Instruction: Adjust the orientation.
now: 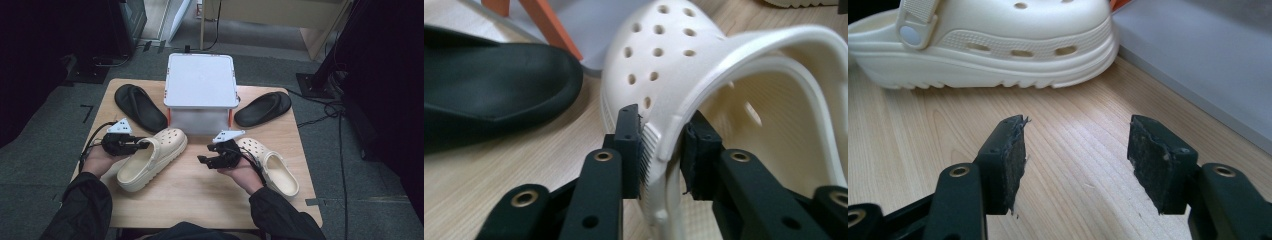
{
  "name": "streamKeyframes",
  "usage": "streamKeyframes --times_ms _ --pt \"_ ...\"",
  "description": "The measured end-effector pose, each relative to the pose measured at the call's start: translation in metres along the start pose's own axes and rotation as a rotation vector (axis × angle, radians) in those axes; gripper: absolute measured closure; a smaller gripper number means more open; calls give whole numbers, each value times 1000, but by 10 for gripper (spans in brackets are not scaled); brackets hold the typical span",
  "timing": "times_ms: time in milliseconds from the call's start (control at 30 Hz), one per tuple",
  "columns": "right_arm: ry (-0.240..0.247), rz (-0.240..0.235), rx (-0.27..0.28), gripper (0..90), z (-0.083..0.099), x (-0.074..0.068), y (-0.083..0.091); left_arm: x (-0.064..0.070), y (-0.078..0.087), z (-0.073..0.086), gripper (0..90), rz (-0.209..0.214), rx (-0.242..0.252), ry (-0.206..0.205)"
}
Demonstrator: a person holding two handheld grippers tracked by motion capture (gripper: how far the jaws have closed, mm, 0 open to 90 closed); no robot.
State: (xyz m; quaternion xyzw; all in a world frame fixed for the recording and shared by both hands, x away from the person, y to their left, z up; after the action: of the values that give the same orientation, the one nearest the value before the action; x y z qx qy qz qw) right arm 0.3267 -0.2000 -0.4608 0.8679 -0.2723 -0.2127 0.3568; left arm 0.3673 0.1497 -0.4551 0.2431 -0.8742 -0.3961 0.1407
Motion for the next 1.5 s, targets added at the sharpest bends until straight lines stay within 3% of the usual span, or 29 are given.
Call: streamKeyframes --times_ms 333,567,967,1133,1300,1500 --pt "2 -3 -5 415 0 -1 -1 11 7 -10 782 22 50 -28" --pt "-4 -4 -4 415 0 -1 -1 20 11 -21 784 5 77 -45" --pt "-15 0 -1 415 3 1 0 19 0 -45 784 -6 107 -44" --pt "-40 6 1 415 6 3 2 13 -9 -54 784 -27 100 -44" --pt "-45 8 17 424 4 4 1 9 -23 -58 783 -42 58 -33" --pt "-38 13 36 522 -4 5 -11 14 -29 -55 780 -37 25 -17"
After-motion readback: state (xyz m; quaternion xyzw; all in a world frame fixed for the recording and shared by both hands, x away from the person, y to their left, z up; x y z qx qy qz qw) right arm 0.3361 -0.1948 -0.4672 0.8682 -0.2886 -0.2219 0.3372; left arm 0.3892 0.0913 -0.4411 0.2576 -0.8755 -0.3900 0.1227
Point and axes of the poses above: each handheld gripper's, and its own axes: y roughly backward along the jaws, z roughly out of its underside, x roughly to its right, the point moved 1 cm from there along -y, roughly forward along the jaws, and after that the axes turned 8 degrees about -x, right-handed, at the moved point
